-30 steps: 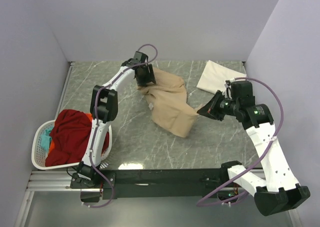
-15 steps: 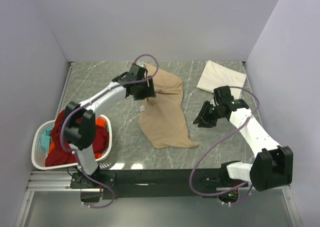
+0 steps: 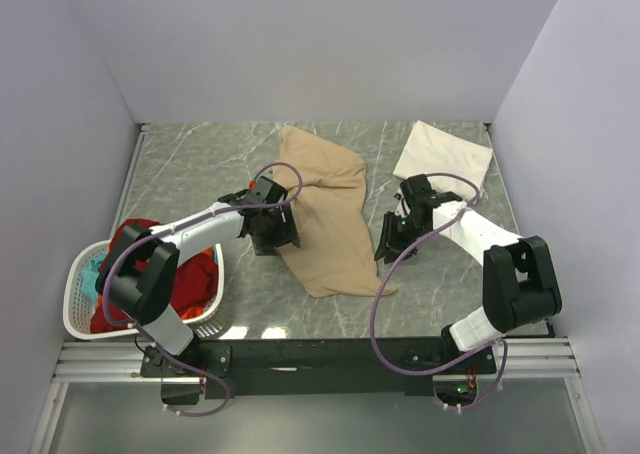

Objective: Fold and stack the t-shirts
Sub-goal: Flatten the tshirt out

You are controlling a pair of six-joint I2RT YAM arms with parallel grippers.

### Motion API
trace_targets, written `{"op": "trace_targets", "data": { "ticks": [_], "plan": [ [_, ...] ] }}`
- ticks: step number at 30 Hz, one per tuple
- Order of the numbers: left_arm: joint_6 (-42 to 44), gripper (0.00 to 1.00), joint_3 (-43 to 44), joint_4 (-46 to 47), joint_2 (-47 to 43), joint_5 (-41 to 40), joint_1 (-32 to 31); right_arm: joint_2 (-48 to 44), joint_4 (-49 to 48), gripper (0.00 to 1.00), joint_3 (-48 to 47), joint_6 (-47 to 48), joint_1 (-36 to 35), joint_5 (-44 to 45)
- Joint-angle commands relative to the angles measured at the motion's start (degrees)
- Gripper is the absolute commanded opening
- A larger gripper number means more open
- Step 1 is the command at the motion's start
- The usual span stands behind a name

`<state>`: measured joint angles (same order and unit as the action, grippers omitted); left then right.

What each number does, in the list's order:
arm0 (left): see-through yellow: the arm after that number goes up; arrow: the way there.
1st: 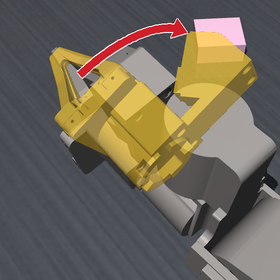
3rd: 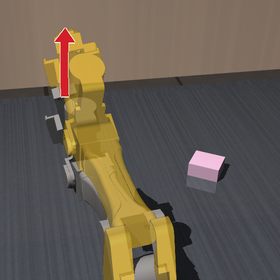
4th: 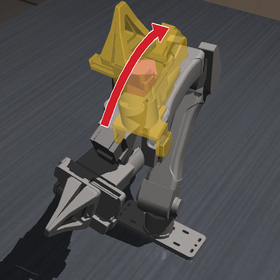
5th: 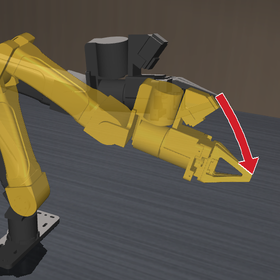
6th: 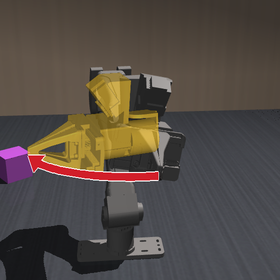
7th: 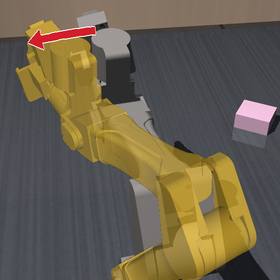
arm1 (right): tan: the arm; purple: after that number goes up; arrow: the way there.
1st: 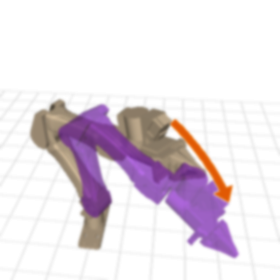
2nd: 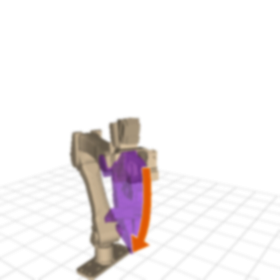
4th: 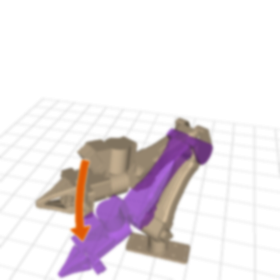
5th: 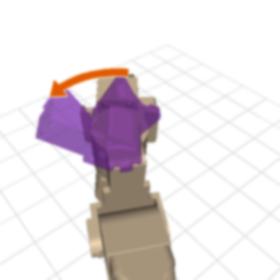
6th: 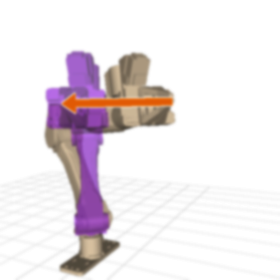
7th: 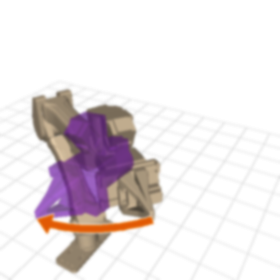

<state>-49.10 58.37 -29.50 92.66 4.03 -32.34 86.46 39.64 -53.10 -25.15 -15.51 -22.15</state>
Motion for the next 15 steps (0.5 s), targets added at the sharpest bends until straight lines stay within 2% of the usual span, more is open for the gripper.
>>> {"op": "trace_targets", "data": {
  "ticks": [1,15],
  "plan": [
    [-2.05,0.73,-0.54,4.1,-1.35,3.43,-0.18,1.17,-2.37,0.4,0.98,2.38,-1.63,-0.52],
    [-0.3,0.71,-0.71,4.45,5.77,3.97,-0.18,5.57,-0.71,0.4,0.63,4.75,-6.46,-0.97]
  ]
}}
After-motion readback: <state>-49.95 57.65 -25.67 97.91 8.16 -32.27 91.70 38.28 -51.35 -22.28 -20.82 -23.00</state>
